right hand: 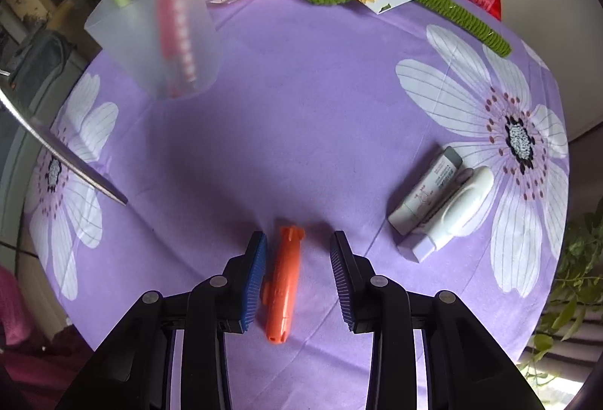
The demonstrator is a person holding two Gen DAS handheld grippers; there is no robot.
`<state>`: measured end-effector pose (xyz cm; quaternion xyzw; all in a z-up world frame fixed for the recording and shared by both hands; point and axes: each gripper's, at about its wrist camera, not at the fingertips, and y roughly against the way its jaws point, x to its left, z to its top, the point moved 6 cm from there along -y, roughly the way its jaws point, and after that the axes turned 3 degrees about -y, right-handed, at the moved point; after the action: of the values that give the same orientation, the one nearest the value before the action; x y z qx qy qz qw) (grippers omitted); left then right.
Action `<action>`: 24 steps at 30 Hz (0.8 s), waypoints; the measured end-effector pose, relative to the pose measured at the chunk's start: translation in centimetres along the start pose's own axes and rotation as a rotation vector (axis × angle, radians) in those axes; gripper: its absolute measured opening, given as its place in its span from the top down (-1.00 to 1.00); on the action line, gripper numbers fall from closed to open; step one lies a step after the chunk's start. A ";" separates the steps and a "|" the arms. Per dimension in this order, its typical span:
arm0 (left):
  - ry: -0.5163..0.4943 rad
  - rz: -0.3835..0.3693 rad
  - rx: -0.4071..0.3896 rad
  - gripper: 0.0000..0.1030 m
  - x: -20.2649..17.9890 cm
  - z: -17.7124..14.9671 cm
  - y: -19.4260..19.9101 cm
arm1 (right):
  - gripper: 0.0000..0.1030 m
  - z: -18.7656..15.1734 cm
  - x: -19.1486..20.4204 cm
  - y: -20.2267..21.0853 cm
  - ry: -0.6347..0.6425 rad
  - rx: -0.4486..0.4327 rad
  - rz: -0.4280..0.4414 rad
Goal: Organize stationery
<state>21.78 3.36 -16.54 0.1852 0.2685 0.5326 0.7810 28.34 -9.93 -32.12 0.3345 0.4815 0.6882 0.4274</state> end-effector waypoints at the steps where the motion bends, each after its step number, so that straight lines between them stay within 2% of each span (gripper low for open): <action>1: 0.001 0.002 -0.001 0.82 0.1 0.1 0.0 | 0.68 0.1 0.0 0.0 0.007 -0.004 -0.006; 3: 0.003 0.004 -0.003 0.82 0.3 0.2 0.0 | 0.74 0.3 0.1 0.0 0.022 -0.013 -0.017; 6: 0.005 0.007 -0.011 0.82 0.4 0.5 0.2 | 0.74 0.2 0.7 1.1 -0.010 -0.047 0.040; 12: -0.007 0.019 -0.044 0.82 0.4 1.8 1.0 | 0.74 0.9 1.2 6.8 -0.035 -0.229 0.084; 14: -0.010 0.023 -0.057 0.82 0.5 2.4 1.3 | 0.74 1.0 2.4 9.0 -0.036 -0.283 0.098; 19: -0.029 0.069 -0.122 0.82 1.0 4.8 2.4 | 0.74 3.8 3.9 12.9 -0.044 -0.430 0.157; 21: -0.046 0.107 -0.153 0.82 1.2 5.7 2.8 | 0.74 4.9 4.2 13.8 -0.050 -0.472 0.178; 24: -0.061 0.122 -0.178 0.82 1.4 6.9 2.8 | 0.74 5.6 5.0 14.7 -0.055 -0.504 0.200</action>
<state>24.39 5.69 -9.83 0.1471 0.1842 0.5949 0.7685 27.27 -5.76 -16.19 0.2823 0.2478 0.8157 0.4399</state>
